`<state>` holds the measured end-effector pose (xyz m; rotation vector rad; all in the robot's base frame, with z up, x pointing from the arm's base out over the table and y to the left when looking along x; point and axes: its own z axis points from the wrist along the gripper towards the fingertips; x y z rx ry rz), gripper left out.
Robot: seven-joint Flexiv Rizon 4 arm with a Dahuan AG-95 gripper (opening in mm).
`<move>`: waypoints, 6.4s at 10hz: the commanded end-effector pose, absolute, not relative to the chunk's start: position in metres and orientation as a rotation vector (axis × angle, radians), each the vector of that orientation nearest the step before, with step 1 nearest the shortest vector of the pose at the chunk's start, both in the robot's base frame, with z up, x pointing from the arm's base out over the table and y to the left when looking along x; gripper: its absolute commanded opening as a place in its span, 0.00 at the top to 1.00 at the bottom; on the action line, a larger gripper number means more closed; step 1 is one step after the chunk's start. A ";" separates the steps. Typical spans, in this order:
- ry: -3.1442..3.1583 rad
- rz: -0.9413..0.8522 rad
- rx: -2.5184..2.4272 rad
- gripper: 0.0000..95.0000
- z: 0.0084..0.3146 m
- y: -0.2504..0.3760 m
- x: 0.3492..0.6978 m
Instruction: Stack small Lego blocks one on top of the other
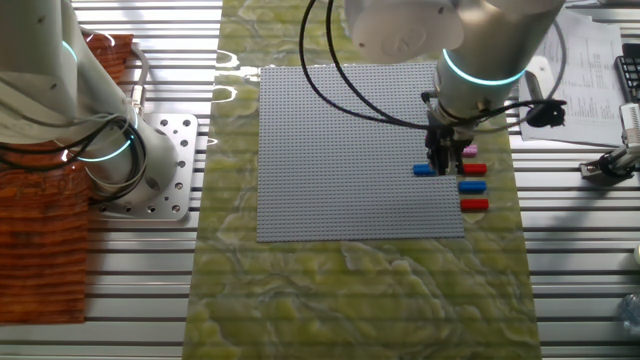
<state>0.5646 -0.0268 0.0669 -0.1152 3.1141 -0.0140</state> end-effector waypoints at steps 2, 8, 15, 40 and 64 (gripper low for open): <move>3.109 -0.018 -0.110 1.00 0.066 -0.028 0.566; 3.111 -0.011 -0.086 1.00 0.067 -0.029 0.566; 3.110 0.012 -0.109 1.00 0.069 -0.035 0.562; 3.105 -0.025 -0.041 1.00 0.076 -0.049 0.559; 3.104 -0.027 -0.052 1.00 0.075 -0.049 0.560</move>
